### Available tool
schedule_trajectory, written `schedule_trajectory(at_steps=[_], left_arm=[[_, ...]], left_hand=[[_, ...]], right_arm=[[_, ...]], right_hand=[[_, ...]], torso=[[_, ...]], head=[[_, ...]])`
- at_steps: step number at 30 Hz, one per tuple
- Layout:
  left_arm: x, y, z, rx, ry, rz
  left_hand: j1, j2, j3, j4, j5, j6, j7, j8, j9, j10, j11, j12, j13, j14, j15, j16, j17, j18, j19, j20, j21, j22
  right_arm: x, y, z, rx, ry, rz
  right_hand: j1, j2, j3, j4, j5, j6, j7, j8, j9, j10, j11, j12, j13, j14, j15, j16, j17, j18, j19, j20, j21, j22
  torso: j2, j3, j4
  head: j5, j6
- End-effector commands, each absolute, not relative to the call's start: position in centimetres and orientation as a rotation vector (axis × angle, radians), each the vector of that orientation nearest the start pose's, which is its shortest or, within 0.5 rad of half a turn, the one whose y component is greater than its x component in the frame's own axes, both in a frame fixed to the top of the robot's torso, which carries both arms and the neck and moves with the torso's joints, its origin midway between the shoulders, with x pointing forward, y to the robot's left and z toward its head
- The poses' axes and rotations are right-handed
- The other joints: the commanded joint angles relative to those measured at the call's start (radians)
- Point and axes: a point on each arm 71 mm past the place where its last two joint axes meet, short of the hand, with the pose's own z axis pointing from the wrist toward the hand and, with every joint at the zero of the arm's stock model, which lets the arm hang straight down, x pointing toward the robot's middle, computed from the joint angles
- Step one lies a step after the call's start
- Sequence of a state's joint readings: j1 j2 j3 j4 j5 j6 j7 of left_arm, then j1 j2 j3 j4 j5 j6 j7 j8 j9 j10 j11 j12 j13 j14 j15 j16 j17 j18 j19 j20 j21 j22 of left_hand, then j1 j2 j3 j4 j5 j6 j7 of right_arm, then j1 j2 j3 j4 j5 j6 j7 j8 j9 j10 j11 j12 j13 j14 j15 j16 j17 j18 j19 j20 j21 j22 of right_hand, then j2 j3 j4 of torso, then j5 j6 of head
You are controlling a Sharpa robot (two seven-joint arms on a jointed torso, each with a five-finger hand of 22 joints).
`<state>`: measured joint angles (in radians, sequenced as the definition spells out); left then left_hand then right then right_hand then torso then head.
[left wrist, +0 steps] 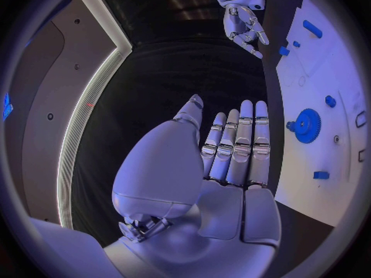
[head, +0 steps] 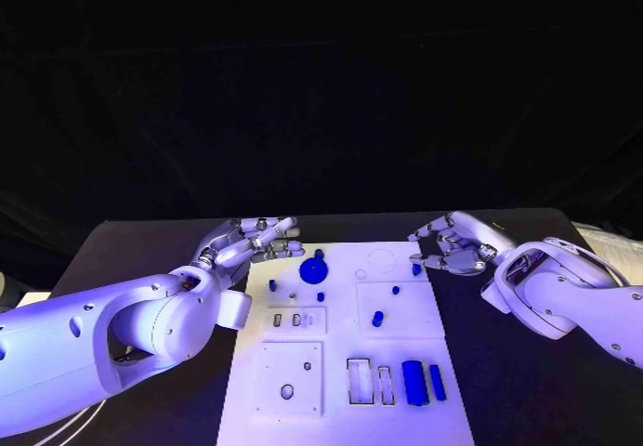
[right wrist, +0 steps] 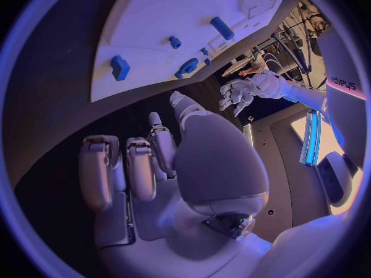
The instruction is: Assemble the parts on the task board
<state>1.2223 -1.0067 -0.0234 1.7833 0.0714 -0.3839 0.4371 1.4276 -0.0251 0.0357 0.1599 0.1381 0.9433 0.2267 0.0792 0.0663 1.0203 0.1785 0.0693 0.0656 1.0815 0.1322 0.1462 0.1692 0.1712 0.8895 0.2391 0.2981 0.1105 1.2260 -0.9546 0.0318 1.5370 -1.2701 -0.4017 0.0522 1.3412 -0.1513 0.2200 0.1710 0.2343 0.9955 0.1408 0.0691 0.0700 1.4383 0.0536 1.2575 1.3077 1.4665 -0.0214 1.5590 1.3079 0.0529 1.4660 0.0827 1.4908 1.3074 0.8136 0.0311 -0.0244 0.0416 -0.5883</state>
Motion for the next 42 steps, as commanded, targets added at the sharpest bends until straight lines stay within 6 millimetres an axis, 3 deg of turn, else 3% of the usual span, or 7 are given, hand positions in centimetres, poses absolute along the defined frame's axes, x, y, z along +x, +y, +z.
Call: schedule_trajectory(at_steps=[1, 10, 16, 42], left_arm=[[44.5, 21.5, -14.1, -1.145, 1.343, -1.653], [44.5, 21.4, -14.2, -1.146, 1.346, -1.654], [44.6, 21.4, -14.3, -1.147, 1.346, -1.652], [44.7, 21.4, -14.4, -1.149, 1.347, -1.649]], left_hand=[[0.006, 0.008, 0.000, -0.004, -0.004, 0.004, 0.002, -0.006, 0.000, -0.007, 0.002, -0.005, -0.001, -0.002, 0.002, -0.007, 0.002, 0.012, 0.000, 0.006, -0.007, -0.001], [0.006, 0.008, 0.001, -0.005, -0.004, 0.005, 0.001, -0.006, 0.000, -0.007, 0.001, -0.005, -0.001, -0.002, 0.002, -0.007, 0.002, 0.012, 0.000, 0.006, -0.007, -0.001], [0.006, 0.008, 0.001, -0.005, -0.004, 0.005, 0.001, -0.006, 0.000, -0.007, 0.001, -0.005, -0.001, -0.002, 0.002, -0.007, 0.002, 0.012, 0.000, 0.006, -0.007, -0.001], [0.006, 0.008, 0.001, -0.005, -0.004, 0.005, 0.001, -0.006, 0.000, -0.007, 0.001, -0.005, -0.001, -0.002, 0.002, -0.007, 0.002, 0.012, 0.000, 0.006, -0.007, -0.001]], right_arm=[[49.4, -25.3, -13.9, 0.020, 1.505, 0.802], [50.1, -26.5, -15.5, 0.043, 1.532, 0.763], [50.5, -26.7, -16.3, 0.043, 1.549, 0.752], [51.1, -26.3, -18.2, 0.025, 1.595, 0.738]], right_hand=[[0.011, 0.001, -0.002, -0.008, -0.009, 0.008, 0.000, -0.004, 0.000, -0.008, -0.002, -0.008, 0.040, 0.101, -0.001, 0.003, 0.248, -0.016, 0.029, -0.001, -0.002, 0.091], [0.014, -0.007, -0.014, -0.016, -0.025, -0.007, 0.003, -0.008, -0.003, -0.014, 0.000, -0.020, 0.032, 0.100, 0.001, 0.003, 0.246, -0.015, 0.026, 0.000, -0.005, 0.086], [0.016, -0.010, -0.022, -0.019, -0.034, -0.016, 0.004, -0.008, -0.004, -0.016, 0.002, -0.025, 0.029, 0.100, 0.002, 0.002, 0.245, -0.014, 0.026, 0.001, -0.006, 0.085], [0.048, 0.023, -0.014, -0.045, -0.038, 0.015, 0.001, 0.006, 0.003, -0.013, -0.002, -0.019, 0.033, 0.101, 0.000, 0.004, 0.249, -0.015, 0.027, 0.000, -0.004, 0.089]], torso=[[0.000, 0.0033, -0.0026], [0.001, 0.0015, 0.0010], [0.001, 0.0002, 0.0011], [-0.001, -0.0006, 0.0009]], head=[[-0.004, 0.000], [-0.027, -0.003], [-0.033, -0.004], [-0.021, -0.014]])
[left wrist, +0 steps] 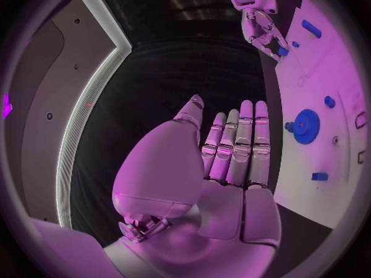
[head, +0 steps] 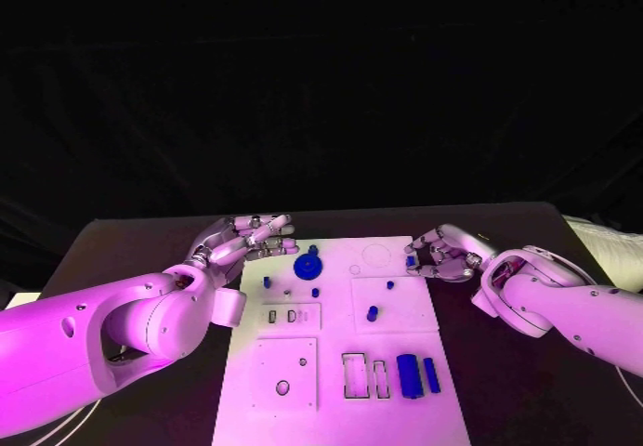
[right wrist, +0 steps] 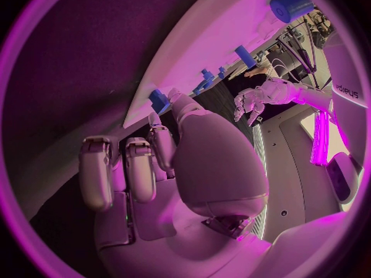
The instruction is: Assemble the parts on the task board
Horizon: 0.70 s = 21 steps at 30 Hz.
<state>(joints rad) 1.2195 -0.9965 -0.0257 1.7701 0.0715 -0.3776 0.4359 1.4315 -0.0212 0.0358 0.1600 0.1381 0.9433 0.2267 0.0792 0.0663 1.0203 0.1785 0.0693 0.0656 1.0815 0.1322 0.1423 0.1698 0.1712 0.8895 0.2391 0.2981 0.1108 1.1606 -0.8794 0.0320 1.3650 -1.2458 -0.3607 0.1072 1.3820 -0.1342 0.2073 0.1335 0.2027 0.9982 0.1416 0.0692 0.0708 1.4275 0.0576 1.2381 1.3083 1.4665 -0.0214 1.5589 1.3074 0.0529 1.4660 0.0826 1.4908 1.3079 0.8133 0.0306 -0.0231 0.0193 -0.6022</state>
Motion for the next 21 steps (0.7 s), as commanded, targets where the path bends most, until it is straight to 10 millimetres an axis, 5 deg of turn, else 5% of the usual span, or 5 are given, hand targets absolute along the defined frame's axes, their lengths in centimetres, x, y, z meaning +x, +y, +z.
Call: schedule_trajectory(at_steps=[1, 21], left_arm=[[44.66, 21.39, -14.37, -1.149, 1.347, -1.649], [44.67, 21.44, -14.38, -1.150, 1.346, -1.646]], left_hand=[[0.002, 0.004, 0.001, -0.005, -0.004, 0.005, 0.001, -0.006, 0.000, -0.007, 0.001, -0.005, -0.001, -0.002, 0.002, -0.003, 0.001, 0.012, 0.000, 0.006, -0.007, -0.001], [0.003, 0.006, 0.001, -0.006, -0.004, 0.006, 0.001, -0.006, 0.000, -0.006, 0.001, -0.004, -0.001, -0.001, 0.002, -0.004, 0.002, 0.012, 0.001, 0.006, -0.007, -0.002]], right_arm=[[51.11, -26.31, -18.23, 0.024, 1.595, 0.737], [51.38, -26.18, -18.56, 0.015, 1.610, 0.727]], right_hand=[[0.008, 0.007, -0.001, -0.008, -0.007, 0.016, 0.000, 0.007, 0.003, -0.002, -0.006, 0.001, 0.033, 0.101, 0.000, 0.004, 0.250, -0.015, 0.027, 0.000, -0.004, 0.088], [0.024, 0.049, 0.027, -0.034, -0.063, 0.078, -0.016, 0.024, 0.008, 0.007, -0.020, 0.013, 0.042, 0.103, -0.011, 0.009, 0.258, -0.017, 0.033, -0.009, 0.001, 0.100]], torso=[[0.000, 0.0001, -0.0002], [-0.001, 0.0012, -0.0004]], head=[[0.002, 0.000], [0.003, -0.002]])
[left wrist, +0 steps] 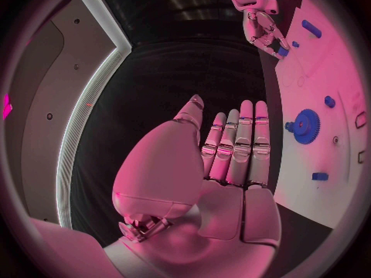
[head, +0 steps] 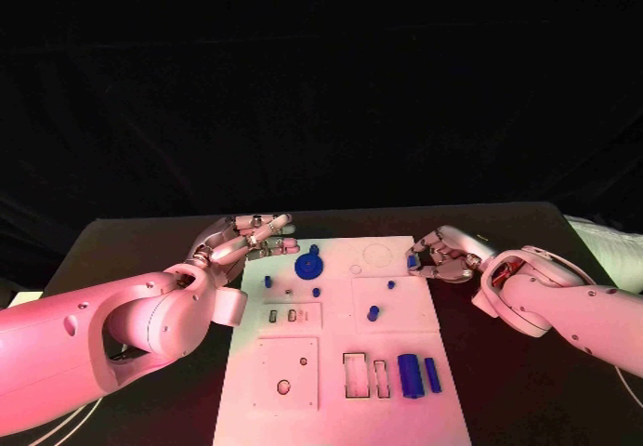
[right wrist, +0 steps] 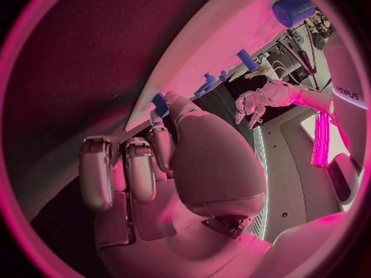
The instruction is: Assemble the parts on the task board
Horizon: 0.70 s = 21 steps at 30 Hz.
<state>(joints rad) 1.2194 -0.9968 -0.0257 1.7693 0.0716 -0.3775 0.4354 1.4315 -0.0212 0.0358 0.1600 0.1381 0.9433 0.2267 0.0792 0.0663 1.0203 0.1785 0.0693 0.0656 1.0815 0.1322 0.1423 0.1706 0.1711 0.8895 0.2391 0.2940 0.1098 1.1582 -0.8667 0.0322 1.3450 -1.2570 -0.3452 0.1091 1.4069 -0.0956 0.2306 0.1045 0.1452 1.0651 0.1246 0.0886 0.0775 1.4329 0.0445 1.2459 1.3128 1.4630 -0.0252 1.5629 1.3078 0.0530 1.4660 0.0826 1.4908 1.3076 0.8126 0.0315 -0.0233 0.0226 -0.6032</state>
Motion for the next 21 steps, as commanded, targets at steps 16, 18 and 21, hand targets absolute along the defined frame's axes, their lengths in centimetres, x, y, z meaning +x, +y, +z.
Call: schedule_trajectory(at_steps=[16, 18, 21], left_arm=[[44.7, 21.5, -14.4, -1.152, 1.346, -1.642], [44.7, 21.5, -14.4, -1.152, 1.346, -1.642], [44.7, 21.5, -14.4, -1.152, 1.346, -1.642]], left_hand=[[0.003, 0.006, 0.001, -0.006, -0.004, 0.006, 0.001, -0.006, 0.000, -0.006, 0.001, -0.004, -0.001, -0.001, 0.002, -0.004, 0.001, 0.012, 0.001, 0.006, -0.003, -0.001], [0.003, 0.006, 0.001, -0.006, -0.004, 0.006, 0.001, -0.006, 0.000, -0.006, 0.001, -0.004, -0.001, -0.001, 0.002, -0.004, 0.001, 0.012, 0.001, 0.006, -0.003, -0.001], [0.003, 0.006, 0.001, -0.006, -0.004, 0.006, 0.001, -0.006, 0.000, -0.006, 0.001, -0.004, -0.001, -0.001, 0.002, -0.004, 0.001, 0.012, 0.001, 0.006, -0.003, -0.001]], right_arm=[[51.6, -26.1, -18.1, 0.039, 1.540, 0.705], [51.6, -26.0, -17.9, 0.046, 1.528, 0.708], [51.5, -25.5, -17.5, 0.062, 1.520, 0.721]], right_hand=[[0.011, 0.065, 0.042, -0.031, -0.028, 0.100, -0.037, 0.041, 0.019, 0.012, -0.037, 0.018, 0.047, 0.108, -0.032, 0.008, 0.263, -0.020, 0.039, -0.029, 0.008, 0.114], [0.013, 0.071, 0.048, -0.036, -0.031, 0.107, -0.041, 0.046, 0.022, 0.015, -0.040, 0.022, 0.050, 0.108, -0.035, 0.008, 0.263, -0.020, 0.039, -0.033, 0.008, 0.114], [0.010, 0.073, 0.050, -0.039, -0.033, 0.111, -0.044, 0.049, 0.024, 0.017, -0.043, 0.025, 0.052, 0.108, -0.037, 0.008, 0.263, -0.020, 0.039, -0.035, 0.008, 0.114]], torso=[[-0.001, 0.0002, 0.0006], [-0.001, 0.0003, 0.0007], [-0.001, -0.0006, 0.0002]], head=[[0.000, -0.003], [0.001, -0.003], [0.002, -0.003]])
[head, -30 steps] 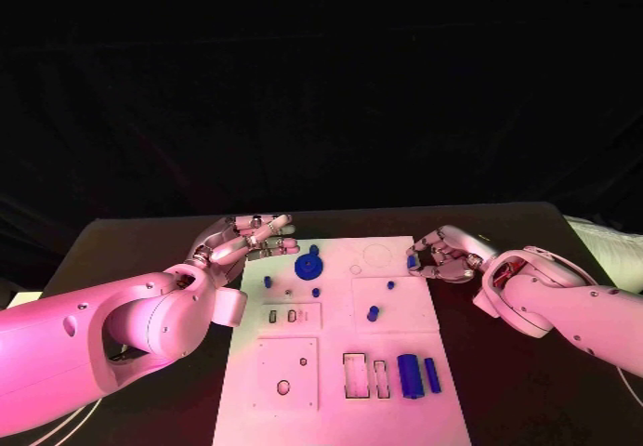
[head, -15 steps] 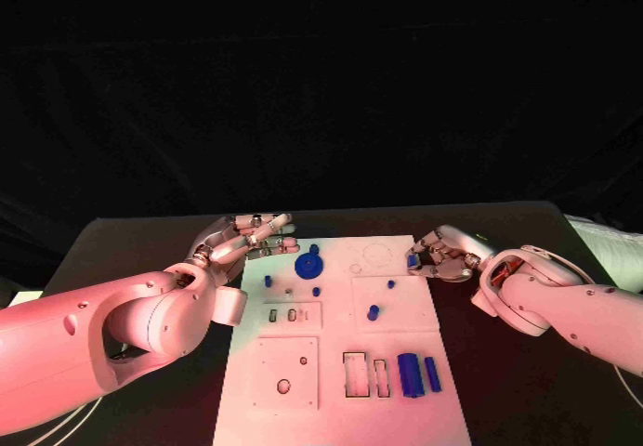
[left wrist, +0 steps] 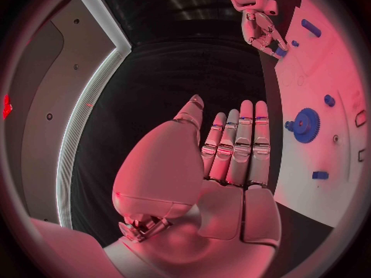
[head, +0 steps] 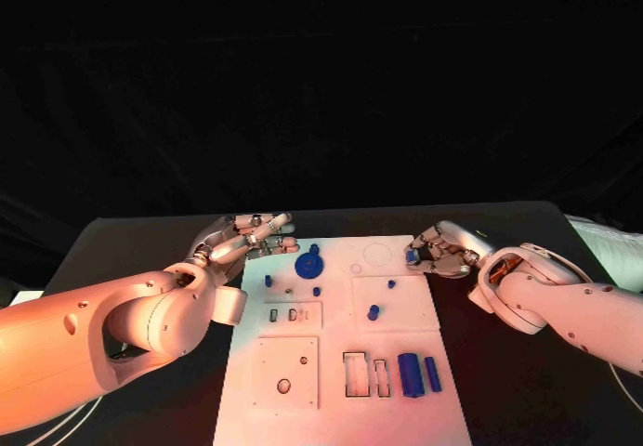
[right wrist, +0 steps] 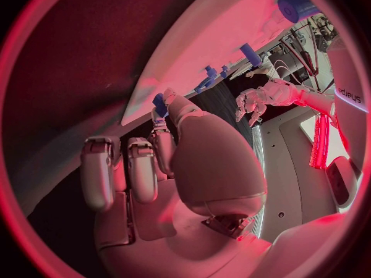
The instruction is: Assemble the parts on the task board
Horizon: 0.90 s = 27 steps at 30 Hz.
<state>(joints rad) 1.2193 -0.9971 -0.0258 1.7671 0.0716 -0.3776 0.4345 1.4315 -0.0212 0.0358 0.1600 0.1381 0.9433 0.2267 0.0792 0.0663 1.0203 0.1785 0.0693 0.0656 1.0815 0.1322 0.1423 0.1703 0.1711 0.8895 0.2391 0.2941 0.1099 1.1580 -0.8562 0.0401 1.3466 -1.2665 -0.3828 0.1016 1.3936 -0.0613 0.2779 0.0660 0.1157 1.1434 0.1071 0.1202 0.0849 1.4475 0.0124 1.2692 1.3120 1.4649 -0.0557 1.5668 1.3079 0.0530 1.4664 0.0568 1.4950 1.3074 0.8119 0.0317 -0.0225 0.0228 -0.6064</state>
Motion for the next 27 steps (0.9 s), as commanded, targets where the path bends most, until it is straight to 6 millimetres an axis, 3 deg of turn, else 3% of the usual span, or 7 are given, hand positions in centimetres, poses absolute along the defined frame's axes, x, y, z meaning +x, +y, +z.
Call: schedule_trajectory(at_steps=[1, 9, 18, 27], left_arm=[[44.7, 21.6, -14.4, -1.152, 1.345, -1.641], [45.0, 21.8, -14.5, -1.160, 1.339, -1.634], [45.5, 22.5, -14.7, -1.172, 1.324, -1.618], [45.8, 22.8, -14.8, -1.180, 1.315, -1.610]], left_hand=[[0.003, 0.006, 0.001, -0.006, -0.004, 0.006, 0.001, -0.006, 0.000, -0.006, 0.001, -0.004, -0.001, -0.001, 0.002, -0.004, 0.001, 0.012, 0.001, 0.006, -0.003, -0.001], [0.003, 0.006, 0.001, -0.006, -0.004, 0.006, 0.001, -0.006, 0.000, -0.006, 0.001, -0.004, -0.001, -0.001, 0.002, -0.004, 0.001, 0.012, 0.001, 0.006, -0.003, -0.001], [0.003, 0.008, 0.002, -0.007, -0.003, 0.007, 0.001, -0.007, 0.000, -0.005, 0.001, -0.004, -0.001, 0.000, 0.002, -0.005, 0.002, 0.012, 0.002, 0.005, -0.003, -0.002], [0.003, 0.008, 0.002, -0.007, -0.003, 0.007, 0.001, -0.007, 0.000, -0.005, 0.001, -0.004, -0.001, 0.000, 0.002, -0.005, 0.002, 0.012, 0.002, 0.005, -0.003, -0.002]], right_arm=[[51.4, -25.3, -17.4, 0.070, 1.522, 0.726], [50.2, -21.4, -16.0, 0.072, 1.539, 0.803], [48.3, -14.6, -15.8, -0.072, 1.558, 0.860], [47.1, -9.1, -17.6, -0.208, 1.602, 0.841]], right_hand=[[0.021, 0.038, 0.002, -0.001, -0.004, 0.033, -0.026, 0.018, 0.017, 0.002, -0.011, 0.000, 0.052, 0.106, -0.007, 0.004, 0.263, -0.020, 0.038, -0.010, 0.004, 0.114], [-0.001, 0.036, -0.003, 0.005, -0.007, 0.029, -0.026, 0.016, 0.018, -0.002, -0.012, -0.013, 0.044, 0.106, -0.009, 0.004, 0.263, -0.019, 0.036, -0.013, 0.001, 0.109], [-0.010, 0.035, -0.005, 0.006, -0.006, 0.026, -0.026, 0.015, 0.018, -0.004, -0.011, -0.017, 0.042, 0.106, -0.009, 0.004, 0.263, -0.019, 0.036, -0.014, 0.000, 0.107], [-0.014, 0.033, -0.006, 0.007, -0.008, 0.025, -0.026, 0.014, 0.018, -0.005, -0.011, -0.020, 0.041, 0.106, -0.009, 0.004, 0.263, -0.017, 0.033, -0.014, -0.003, 0.101]], torso=[[-0.001, -0.0010, -0.0005], [-0.004, -0.0041, 0.0004], [-0.013, -0.0156, 0.0167], [-0.016, -0.0270, 0.0310]], head=[[0.002, 0.000], [0.006, 0.003], [0.028, -0.016], [0.042, -0.030]])
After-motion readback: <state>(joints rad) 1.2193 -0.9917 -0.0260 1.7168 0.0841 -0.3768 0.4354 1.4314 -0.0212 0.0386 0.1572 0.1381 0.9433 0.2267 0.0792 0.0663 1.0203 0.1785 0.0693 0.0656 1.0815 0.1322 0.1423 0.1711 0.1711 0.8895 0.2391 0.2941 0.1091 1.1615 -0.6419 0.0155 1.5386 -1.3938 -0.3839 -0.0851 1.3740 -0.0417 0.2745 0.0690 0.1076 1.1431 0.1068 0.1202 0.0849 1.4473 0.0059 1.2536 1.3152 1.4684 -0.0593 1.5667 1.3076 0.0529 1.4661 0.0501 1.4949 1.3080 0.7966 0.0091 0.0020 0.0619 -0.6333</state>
